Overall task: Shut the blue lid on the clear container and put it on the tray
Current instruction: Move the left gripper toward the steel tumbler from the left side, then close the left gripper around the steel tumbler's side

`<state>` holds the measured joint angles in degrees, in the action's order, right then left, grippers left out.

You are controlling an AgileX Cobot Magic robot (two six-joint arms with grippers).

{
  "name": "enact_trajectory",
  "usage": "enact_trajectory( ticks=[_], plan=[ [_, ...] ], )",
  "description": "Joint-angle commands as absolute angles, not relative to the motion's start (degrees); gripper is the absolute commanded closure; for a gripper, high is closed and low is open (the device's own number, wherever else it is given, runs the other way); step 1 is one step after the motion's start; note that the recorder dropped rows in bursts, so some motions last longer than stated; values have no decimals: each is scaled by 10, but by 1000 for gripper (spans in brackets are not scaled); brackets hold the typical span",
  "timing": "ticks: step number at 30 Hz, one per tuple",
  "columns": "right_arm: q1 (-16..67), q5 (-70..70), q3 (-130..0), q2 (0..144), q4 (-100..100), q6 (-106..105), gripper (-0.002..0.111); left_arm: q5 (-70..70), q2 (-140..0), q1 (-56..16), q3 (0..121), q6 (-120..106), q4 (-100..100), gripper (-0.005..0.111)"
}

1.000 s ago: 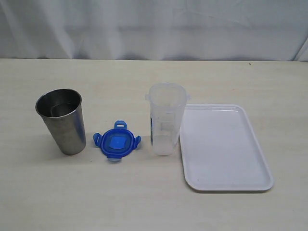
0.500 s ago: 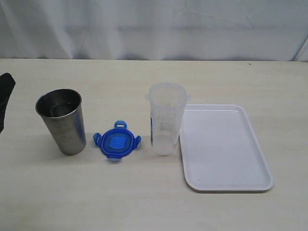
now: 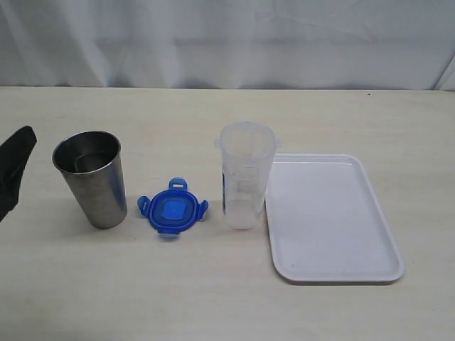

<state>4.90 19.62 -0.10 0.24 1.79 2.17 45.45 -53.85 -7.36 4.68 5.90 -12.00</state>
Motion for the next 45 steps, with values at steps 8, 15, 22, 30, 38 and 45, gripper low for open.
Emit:
enact_trajectory(
  ticks=[8, 15, 22, 30, 38, 45],
  plan=[
    [47, 195, 0, 0, 19, 22, 104, 539, -714, -73, 49, 58, -131, 4],
    [47, 195, 0, 0, 19, 22, 104, 590, -798, -73, 49, 58, -181, 4],
    [47, 195, 0, 0, 19, 22, 104, 645, -879, -73, 49, 56, -187, 4],
    [47, 197, 0, 0, 19, 22, 104, 700, -963, -73, 49, 27, -187, 4],
    [47, 197, 0, 0, 19, 22, 104, 700, -1053, -73, 93, 13, -220, 4],
    [47, 197, 0, 0, 19, 22, 104, 700, -1080, -73, 149, 13, -219, 4]
  ],
)
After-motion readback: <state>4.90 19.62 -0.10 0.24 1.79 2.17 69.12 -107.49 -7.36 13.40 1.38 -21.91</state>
